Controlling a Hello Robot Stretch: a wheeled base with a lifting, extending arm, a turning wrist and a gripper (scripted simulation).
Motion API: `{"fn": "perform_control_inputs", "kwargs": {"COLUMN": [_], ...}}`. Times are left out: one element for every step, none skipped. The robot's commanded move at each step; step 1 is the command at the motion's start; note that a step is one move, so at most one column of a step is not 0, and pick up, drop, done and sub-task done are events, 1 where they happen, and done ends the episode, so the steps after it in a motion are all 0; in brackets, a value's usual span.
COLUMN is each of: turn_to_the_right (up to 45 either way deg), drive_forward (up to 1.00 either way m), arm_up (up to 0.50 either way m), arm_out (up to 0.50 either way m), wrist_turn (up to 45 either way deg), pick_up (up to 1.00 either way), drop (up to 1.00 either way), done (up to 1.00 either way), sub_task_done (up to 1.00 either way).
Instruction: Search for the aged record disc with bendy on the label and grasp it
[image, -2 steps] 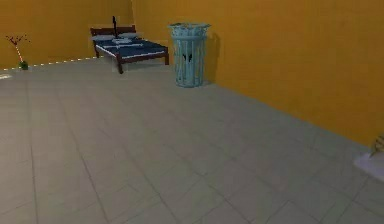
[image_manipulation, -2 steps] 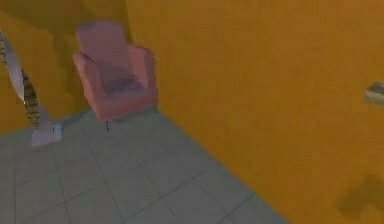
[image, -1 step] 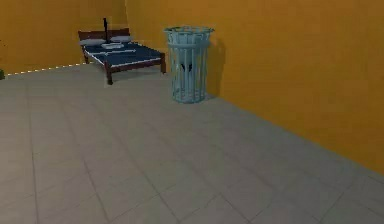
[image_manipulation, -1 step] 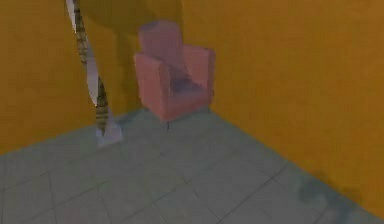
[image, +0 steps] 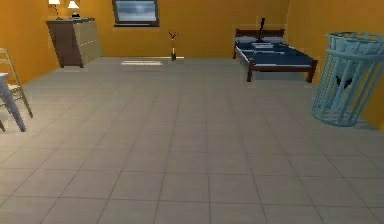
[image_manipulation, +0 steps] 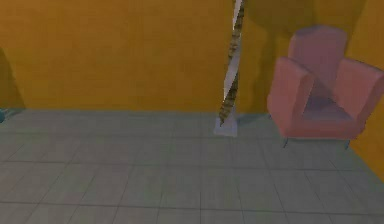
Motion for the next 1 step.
{"fn": "perform_control_inputs", "kwargs": {"turn_to_the_right": [0.0], "drive_forward": [0.5], "arm_up": [0.0], "arm_out": [0.0], "wrist_turn": [0.0], "pick_up": [0.0], "drop": [0.0], "done": [0.0], "sub_task_done": [0.0]}}
